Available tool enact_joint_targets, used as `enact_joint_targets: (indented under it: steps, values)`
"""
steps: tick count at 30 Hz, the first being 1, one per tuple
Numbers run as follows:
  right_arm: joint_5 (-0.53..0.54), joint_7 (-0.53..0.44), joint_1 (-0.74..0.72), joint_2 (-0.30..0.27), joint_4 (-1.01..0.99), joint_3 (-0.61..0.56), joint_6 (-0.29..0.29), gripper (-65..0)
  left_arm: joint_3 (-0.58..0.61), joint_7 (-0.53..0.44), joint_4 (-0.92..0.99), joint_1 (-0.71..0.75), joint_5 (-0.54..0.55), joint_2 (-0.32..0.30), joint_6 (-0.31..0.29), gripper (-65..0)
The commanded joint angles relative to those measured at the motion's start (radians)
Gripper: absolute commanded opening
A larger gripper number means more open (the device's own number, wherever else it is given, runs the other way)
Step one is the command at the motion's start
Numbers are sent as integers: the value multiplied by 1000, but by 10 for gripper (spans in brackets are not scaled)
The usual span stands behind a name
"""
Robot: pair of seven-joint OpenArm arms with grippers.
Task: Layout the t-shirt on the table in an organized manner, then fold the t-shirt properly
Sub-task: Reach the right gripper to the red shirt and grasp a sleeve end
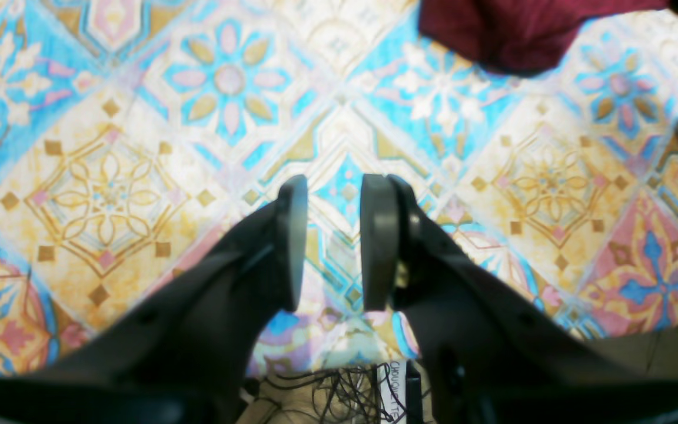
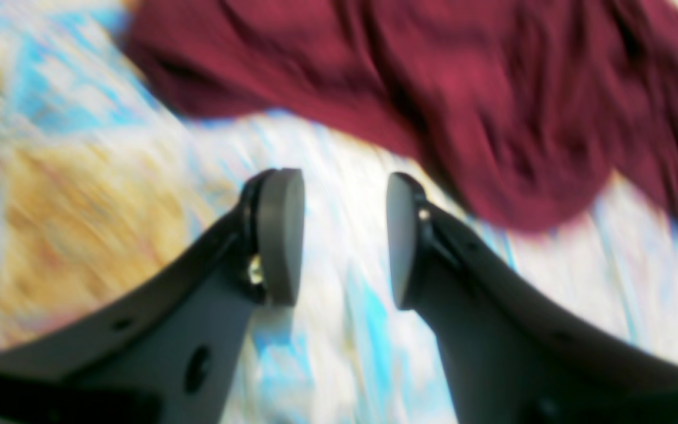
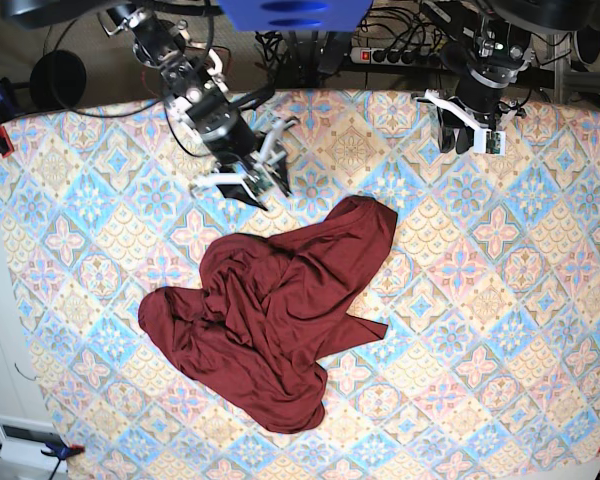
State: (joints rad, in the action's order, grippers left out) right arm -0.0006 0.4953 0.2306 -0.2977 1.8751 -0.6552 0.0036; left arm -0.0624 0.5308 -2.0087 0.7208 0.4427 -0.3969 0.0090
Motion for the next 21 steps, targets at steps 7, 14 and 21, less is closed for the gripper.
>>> enact_joint_targets:
  steps: [7, 14, 21]
  values:
    - [-3, 73, -158, -2, -45, -148, -6, -424, -4, -10, -16, -14, 1, -6, -2, -496]
    - [-5, 108, -294, -2, -159, -332, -6, -424, -4, -10, -16, -14, 1, -6, -2, -496]
    - [-5, 113, -394, 22, -248, -430, -6, -424, -4, -10, -16, -8, 1, -6, -1, -496]
